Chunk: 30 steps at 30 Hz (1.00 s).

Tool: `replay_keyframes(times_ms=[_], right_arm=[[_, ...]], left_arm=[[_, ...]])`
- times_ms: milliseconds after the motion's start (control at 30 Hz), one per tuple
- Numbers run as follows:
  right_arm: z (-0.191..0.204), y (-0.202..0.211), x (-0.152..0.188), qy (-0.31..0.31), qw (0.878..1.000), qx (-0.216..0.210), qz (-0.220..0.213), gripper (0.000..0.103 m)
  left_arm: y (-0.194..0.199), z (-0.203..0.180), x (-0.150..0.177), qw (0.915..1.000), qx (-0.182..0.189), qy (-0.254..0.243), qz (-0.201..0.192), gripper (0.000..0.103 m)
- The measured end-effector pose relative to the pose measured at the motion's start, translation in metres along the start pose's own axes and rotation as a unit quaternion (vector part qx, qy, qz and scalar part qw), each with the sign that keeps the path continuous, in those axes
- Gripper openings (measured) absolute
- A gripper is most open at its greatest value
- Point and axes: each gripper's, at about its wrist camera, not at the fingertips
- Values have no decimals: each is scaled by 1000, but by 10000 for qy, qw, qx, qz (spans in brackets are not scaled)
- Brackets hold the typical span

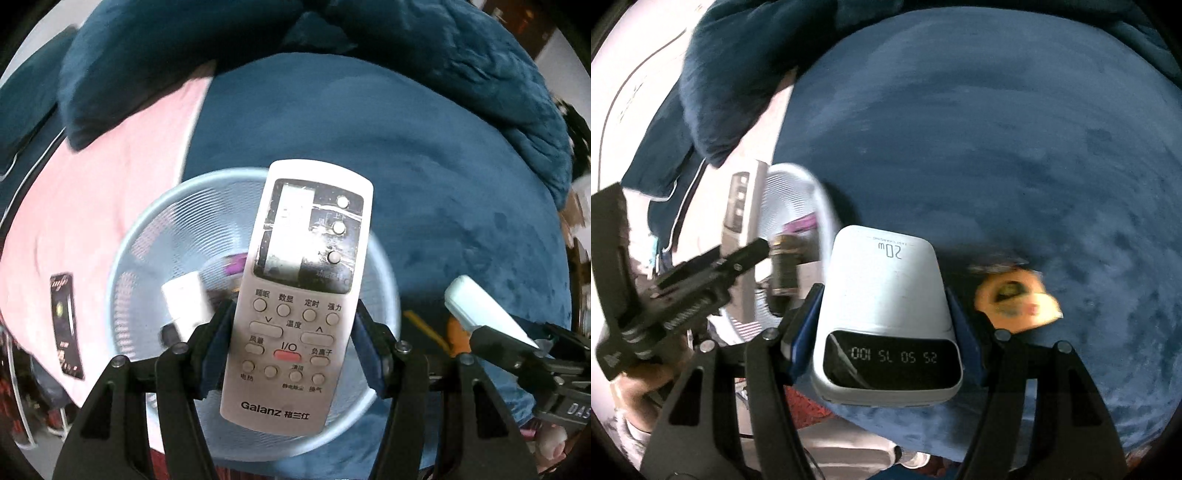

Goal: Organize rigid objects
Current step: 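Carry the remote with the left tool toward the basket while the right tool carries the power bank, then lower the remote into the basket with the left tool while the right tool releases the power bank there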

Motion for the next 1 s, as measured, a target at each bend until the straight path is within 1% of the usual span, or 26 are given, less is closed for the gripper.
replay_keyframes(times_ms=[200, 333, 433, 667, 800, 900, 933, 1000], right_arm=[[43, -32, -7, 270, 9994, -96, 192, 66], [63, -46, -8, 443, 9987, -77, 245, 66], [73, -56, -9, 606, 9978, 65, 258, 66], [86, -83, -9, 1052, 9913, 752, 223, 66], [88, -90, -8, 1226, 9875, 976, 174, 66], [88, -94, -7, 1296, 9862, 1019, 181, 66], [87, -97, -6, 1287, 9862, 1026, 203, 66], [87, -100, -6, 1318, 9859, 1003, 251, 66]], left_arm=[[-11, 50, 14, 9989, -128, 415, 176, 63], [-22, 70, 18, 9975, -184, 612, 311, 63], [-32, 78, 20, 9966, -164, 673, 437, 63], [-52, 83, 21, 9954, -148, 646, 697, 63], [-59, 82, 23, 9949, -135, 614, 791, 63], [-60, 81, 22, 9954, -160, 575, 755, 62], [-59, 81, 20, 9956, -166, 581, 712, 63], [-56, 81, 19, 9959, -144, 616, 645, 76]])
Point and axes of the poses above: each gripper's, at about its wrist camera, not at the fingertips, and y roughly against the way its jaws point, z to its left, x to its underside, and after that the axes turned 4 degrees about -x, right-handed
